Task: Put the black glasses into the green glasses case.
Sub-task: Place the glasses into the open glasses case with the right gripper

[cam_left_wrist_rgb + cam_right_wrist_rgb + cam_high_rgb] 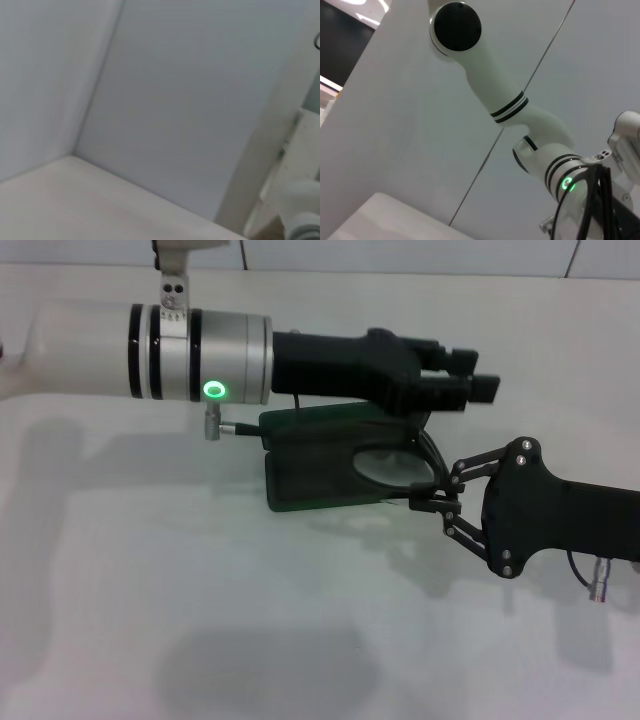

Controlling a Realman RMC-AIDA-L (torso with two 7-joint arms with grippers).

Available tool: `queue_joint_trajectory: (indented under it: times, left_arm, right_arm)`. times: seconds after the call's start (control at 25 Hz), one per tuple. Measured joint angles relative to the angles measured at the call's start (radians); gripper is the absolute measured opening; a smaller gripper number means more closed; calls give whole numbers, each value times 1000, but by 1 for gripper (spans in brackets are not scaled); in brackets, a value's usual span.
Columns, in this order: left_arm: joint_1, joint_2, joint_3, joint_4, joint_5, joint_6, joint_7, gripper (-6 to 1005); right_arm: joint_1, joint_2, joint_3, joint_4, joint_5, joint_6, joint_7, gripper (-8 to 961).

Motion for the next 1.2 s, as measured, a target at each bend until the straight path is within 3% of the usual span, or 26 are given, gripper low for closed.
queue_joint_trajectory:
  times: [0.12,0.28,0.6,0.88,1.2]
  left_arm:
    - [11,0,-34,-3,-28,-22,18,504]
    - [52,0,-64,-4,-103,-110,63,504]
    - [108,13,-81,-1,-162,-190,74,504]
    - [119,20,-82,-1,-174,-203,76,504]
    - [119,21,-82,-2,-166,-205,76,504]
  right_arm:
    - [-1,-1,1,-1,-1,24,-1,97]
    - [0,4,-35,-49,2,197,1,97]
    - [-7,5,-328,-303,26,659,132,97]
    - [-9,4,-544,-410,28,960,175,105]
    - [-13,5,-637,-449,29,1051,176,123]
